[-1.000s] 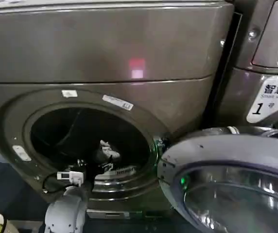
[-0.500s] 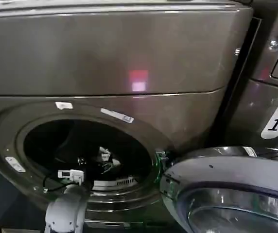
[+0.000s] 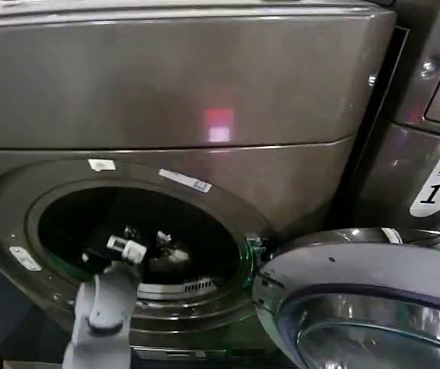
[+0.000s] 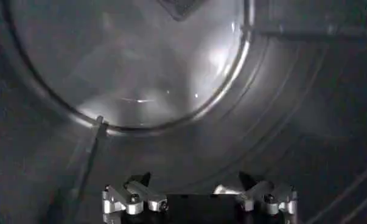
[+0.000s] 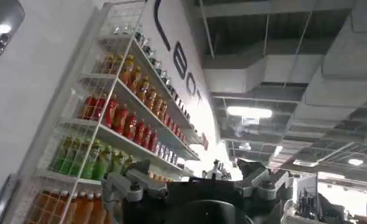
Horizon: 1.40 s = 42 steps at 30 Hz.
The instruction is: Grasp the clothes from the dryer.
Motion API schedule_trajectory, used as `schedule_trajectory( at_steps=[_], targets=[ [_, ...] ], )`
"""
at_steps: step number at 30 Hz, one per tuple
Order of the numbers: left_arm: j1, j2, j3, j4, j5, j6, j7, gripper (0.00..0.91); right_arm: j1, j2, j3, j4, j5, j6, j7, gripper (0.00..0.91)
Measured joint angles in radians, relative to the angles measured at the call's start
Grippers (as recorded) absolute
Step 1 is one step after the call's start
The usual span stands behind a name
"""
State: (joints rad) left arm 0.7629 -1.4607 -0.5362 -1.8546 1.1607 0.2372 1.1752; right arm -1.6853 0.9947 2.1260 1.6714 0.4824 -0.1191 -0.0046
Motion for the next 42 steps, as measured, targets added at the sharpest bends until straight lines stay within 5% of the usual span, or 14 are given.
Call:
schedule_trajectory(
  at_steps=[7, 15, 42],
  targets=[
    [-0.084, 0.028, 0.026, 0.077, 0.048, -0.298, 0.088, 0.907, 0.0, -0.008, 0.0, -0.014, -0.01, 0.001, 0.0, 0.907],
    [-0.115, 0.075, 0.052, 0.116, 0.051, -0.448, 0.136, 0.907, 0.008, -0.012, -0.01, -0.021, -0.02, 0.002, 0.001, 0.907],
    [-0.07, 0.113, 0.07, 0.188, 0.008, -0.517, 0.171, 0.907, 0.014, -0.015, -0.022, -0.027, -0.029, 0.006, 0.002, 0.907]
  ],
)
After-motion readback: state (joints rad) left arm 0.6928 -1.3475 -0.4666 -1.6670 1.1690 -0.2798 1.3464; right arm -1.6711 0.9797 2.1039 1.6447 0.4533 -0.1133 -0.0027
